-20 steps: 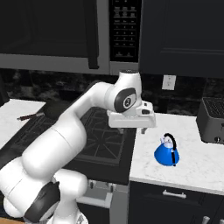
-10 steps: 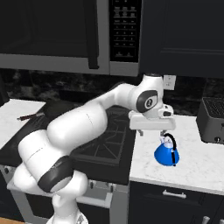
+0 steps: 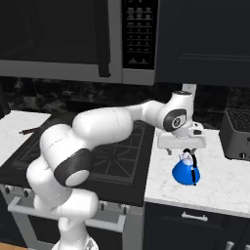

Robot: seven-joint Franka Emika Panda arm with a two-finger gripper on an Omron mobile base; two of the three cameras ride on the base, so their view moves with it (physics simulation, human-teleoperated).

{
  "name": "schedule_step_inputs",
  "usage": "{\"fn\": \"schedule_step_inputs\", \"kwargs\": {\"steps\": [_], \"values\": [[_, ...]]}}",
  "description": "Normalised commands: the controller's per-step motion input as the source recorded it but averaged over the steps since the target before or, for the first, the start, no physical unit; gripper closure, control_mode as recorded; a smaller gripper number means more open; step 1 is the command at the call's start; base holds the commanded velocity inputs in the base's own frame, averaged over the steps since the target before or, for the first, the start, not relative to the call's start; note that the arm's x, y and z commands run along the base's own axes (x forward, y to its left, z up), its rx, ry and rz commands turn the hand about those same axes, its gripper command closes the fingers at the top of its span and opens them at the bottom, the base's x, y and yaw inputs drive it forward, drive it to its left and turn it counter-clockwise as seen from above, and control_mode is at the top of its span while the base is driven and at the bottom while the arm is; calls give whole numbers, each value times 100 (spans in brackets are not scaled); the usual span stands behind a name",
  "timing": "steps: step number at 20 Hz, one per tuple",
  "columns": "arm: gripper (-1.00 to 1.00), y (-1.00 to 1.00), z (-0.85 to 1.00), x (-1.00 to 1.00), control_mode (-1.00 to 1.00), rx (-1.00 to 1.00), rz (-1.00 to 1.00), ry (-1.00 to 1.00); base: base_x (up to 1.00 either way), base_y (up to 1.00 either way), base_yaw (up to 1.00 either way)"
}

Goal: Pick the kettle from the counter and place it on a stove burner. Then turn the burner on.

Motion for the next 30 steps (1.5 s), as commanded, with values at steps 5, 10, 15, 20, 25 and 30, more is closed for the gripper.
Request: {"fn": "schedule_step_inputs", "kwargs": {"steps": [5,10,15,20,25,30], "values": [[-100,-47,-5,35,-100,1,0,-1,0,0,0],[-100,-21,-8,22,-100,1,3,0,0,0,0],[-100,0,-24,18,-100,0,7,-1,0,0,0],[-100,0,-23,7,-100,0,6,-2,0,0,0],[-100,0,-16,3,-100,0,3,0,0,0,0],[-100,0,-13,0,-100,1,0,0,0,0,0]]}}
